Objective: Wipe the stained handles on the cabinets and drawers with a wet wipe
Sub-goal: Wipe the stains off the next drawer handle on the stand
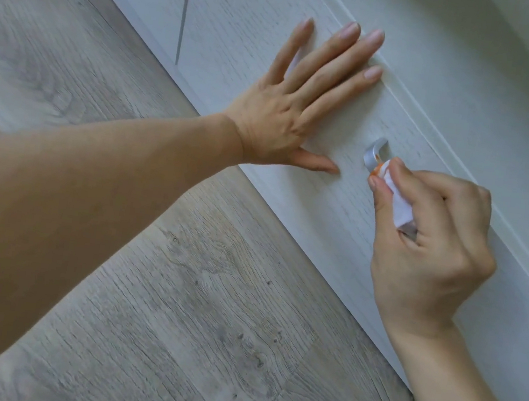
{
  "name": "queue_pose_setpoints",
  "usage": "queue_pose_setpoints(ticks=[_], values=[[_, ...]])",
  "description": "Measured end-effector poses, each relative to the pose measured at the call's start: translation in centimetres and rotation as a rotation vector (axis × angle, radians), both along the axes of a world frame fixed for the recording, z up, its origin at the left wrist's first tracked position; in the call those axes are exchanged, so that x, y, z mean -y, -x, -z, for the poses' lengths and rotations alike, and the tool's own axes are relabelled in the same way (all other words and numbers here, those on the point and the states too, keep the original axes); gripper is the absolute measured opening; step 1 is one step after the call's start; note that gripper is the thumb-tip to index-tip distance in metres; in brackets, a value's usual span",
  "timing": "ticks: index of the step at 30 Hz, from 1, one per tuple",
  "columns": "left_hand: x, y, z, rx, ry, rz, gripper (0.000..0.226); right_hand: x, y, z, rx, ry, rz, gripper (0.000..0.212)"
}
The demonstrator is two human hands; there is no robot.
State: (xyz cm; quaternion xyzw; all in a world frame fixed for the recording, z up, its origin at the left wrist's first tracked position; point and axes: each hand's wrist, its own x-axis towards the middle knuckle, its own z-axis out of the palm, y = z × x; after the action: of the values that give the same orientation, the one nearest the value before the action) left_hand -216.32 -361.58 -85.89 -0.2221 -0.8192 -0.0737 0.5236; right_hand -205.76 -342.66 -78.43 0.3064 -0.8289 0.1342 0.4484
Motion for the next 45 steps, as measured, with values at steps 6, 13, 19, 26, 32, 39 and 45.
queue_pose_setpoints(ticks=[6, 13, 19, 26, 32, 39, 45], values=[[0.1, 0.8, 0.3, -0.037, 0.02, 0.012, 0.1, 0.2, 0.0, 0.0, -0.022, -0.019, 0.007, 0.007], [-0.2, 1.1, 0.6, -0.063, 0.019, 0.014, 0.096, 0.7, 0.1, -0.4, -0.029, -0.077, 0.029, 0.006], [-0.2, 1.0, 0.5, -0.075, 0.011, 0.018, 0.094, 0.6, 0.1, -0.7, -0.016, -0.124, 0.04, 0.006], [-0.2, 1.1, 0.6, -0.076, -0.001, 0.027, 0.095, 0.0, -0.5, -1.1, 0.05, 0.001, 0.036, 0.009], [-0.2, 1.3, 0.8, -0.086, -0.003, 0.021, 0.096, 0.7, 0.0, -0.8, 0.02, -0.091, 0.011, 0.007], [-0.1, 1.2, 0.9, -0.091, -0.009, 0.033, 0.093, 1.7, -0.1, -0.8, 0.035, -0.072, 0.066, 0.005], [0.0, 1.1, 0.7, -0.081, -0.016, 0.024, 0.094, 2.5, 0.0, -0.9, 0.129, 0.003, 0.129, 0.008]])
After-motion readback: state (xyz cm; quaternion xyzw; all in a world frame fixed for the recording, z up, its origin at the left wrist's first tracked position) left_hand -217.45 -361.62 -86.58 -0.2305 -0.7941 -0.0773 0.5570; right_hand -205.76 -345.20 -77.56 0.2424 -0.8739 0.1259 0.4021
